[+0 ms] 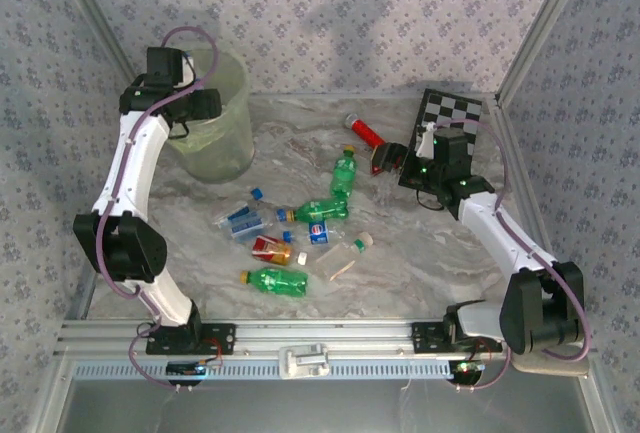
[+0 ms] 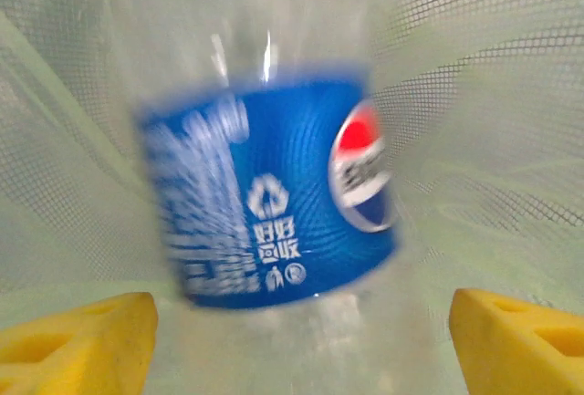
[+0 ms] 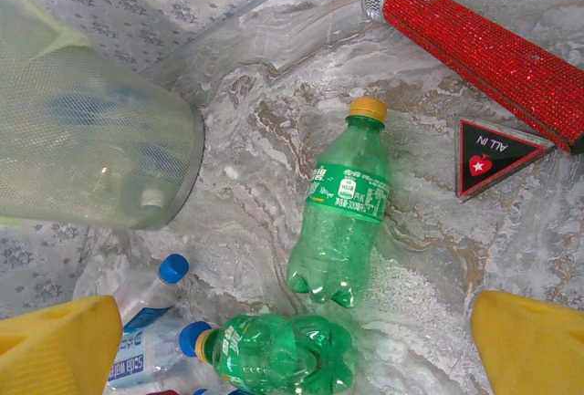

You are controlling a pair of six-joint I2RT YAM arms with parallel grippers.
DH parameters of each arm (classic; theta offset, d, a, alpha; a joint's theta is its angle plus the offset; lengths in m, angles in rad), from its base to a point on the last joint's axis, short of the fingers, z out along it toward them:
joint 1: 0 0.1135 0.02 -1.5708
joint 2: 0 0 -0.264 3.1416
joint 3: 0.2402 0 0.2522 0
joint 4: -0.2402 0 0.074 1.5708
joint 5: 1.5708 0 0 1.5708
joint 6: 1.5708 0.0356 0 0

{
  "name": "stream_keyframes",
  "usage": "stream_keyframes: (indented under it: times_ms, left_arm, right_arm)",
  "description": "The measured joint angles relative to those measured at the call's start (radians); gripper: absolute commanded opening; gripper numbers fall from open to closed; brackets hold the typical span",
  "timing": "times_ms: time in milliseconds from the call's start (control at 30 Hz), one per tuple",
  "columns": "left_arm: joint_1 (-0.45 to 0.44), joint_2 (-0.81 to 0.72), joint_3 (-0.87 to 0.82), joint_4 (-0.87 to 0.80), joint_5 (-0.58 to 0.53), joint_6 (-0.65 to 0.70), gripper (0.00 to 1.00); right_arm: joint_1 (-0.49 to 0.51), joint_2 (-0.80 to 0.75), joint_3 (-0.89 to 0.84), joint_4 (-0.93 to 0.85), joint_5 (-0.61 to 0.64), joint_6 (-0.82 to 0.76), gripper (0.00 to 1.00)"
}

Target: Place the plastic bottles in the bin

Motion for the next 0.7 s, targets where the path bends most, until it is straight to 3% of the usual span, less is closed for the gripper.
stream_keyframes:
  times_ms: [200,400,700]
  left_arm:
    - [0.0,-0.017,-0.012,0.026,0.018,-0.025,0.98]
    - [-0.018,-0.173,-0.166,0.175,0.109,-0.084,1.0]
    - [-0.241,-0.422,-0.486,0.521,0.181,-0.156,1.0]
  right_arm:
    - [0.0,0.0,-0.004,0.001,0.008,0.0,1.0]
    - [0.0,0.005,-0.007,0.005,0.019,0.001,1.0]
    - [0.053,0.13,0.015,0.016,0.027,0.005,1.0]
